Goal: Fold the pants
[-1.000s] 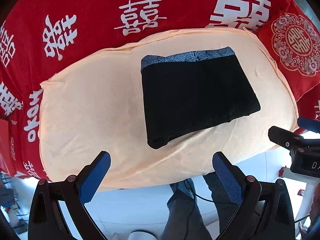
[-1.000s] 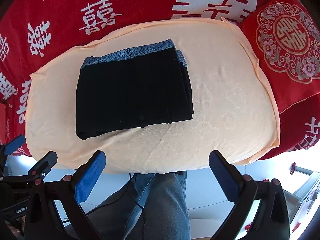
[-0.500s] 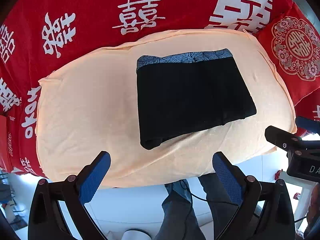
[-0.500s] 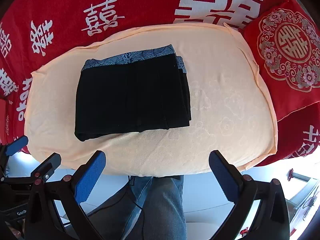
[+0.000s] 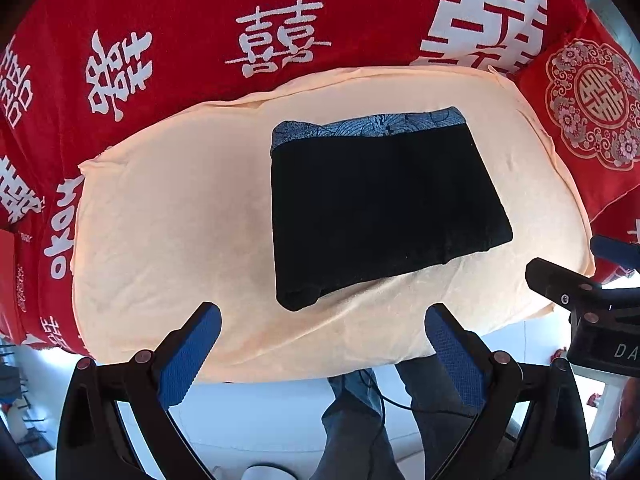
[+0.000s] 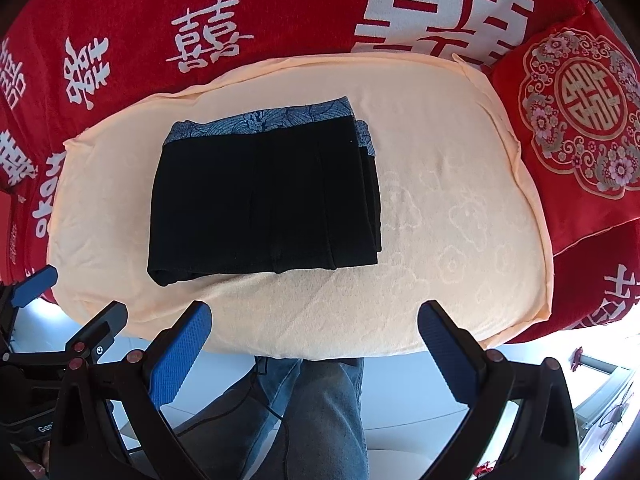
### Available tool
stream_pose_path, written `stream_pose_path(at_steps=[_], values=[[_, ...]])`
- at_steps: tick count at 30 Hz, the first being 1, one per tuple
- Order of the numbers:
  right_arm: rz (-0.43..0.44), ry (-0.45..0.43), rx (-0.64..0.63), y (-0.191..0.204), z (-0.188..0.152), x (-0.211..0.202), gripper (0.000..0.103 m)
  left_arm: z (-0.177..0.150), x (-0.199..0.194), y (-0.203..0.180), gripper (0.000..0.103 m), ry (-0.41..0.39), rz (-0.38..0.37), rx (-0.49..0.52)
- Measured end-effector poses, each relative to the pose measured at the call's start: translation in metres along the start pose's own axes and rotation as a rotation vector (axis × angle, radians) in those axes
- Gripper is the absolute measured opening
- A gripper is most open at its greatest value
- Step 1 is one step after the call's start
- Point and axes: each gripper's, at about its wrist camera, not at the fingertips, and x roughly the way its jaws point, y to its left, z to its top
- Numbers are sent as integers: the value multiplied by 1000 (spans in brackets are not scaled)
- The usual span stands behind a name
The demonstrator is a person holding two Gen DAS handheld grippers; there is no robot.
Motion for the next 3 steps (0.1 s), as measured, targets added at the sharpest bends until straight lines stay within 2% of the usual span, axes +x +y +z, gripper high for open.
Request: stream_pose_path(at_steps=[3], values=[[-3,3,-3,0,2,1,103,1,0,0,102,-1,-6,1]])
